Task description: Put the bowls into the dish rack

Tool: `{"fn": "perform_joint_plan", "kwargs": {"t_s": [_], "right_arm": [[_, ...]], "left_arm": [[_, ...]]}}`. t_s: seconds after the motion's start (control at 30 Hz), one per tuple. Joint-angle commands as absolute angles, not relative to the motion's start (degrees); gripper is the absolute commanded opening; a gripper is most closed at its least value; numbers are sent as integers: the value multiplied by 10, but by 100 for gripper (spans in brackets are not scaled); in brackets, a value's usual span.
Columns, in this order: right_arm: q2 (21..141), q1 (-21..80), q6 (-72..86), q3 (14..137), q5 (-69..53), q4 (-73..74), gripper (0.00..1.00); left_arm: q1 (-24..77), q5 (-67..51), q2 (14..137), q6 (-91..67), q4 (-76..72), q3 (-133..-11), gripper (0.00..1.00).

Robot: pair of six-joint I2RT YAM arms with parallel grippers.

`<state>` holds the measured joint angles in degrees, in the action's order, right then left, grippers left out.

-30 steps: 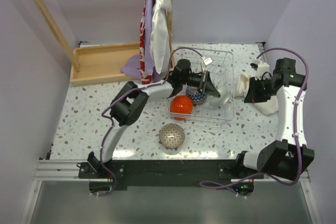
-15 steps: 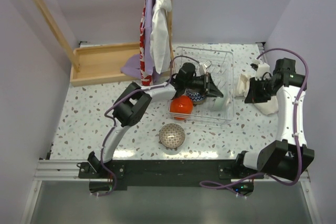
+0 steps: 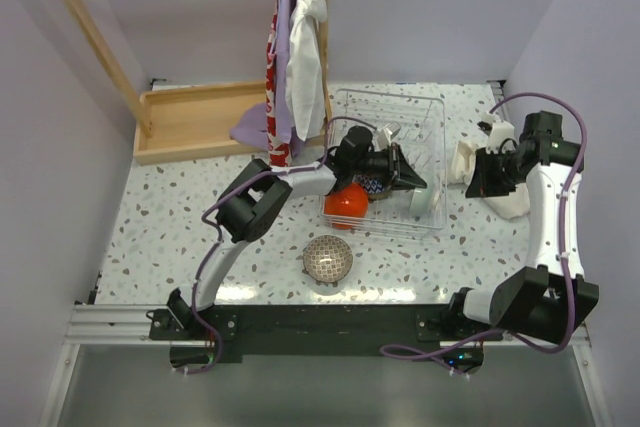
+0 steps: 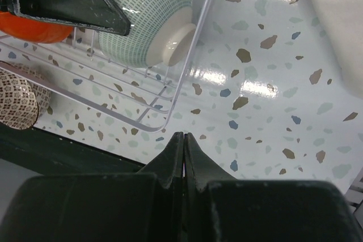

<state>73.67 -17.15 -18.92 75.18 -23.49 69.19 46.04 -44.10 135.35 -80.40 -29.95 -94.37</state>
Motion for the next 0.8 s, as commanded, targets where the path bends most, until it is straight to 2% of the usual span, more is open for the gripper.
{"fn": "perform_joint_plan", "kwargs": {"t_s": [0.0,0.53,0.7,0.77], "right_arm": [[739,-168,-181,759,-232,690,0],[744,-157,-178,765,-222,691,0],[746,-156,-173,766,-223,686,0],[748,-156,-171,767,-225,683,0]], "left_arm": [[466,-439,1348,-828,-336,-974,0],[458,-448,1360,-869,-412,-880,0],[439,-468,1357,-852,-431,-860,12],[436,-473,1354,-836,-432,-861,20]]}}
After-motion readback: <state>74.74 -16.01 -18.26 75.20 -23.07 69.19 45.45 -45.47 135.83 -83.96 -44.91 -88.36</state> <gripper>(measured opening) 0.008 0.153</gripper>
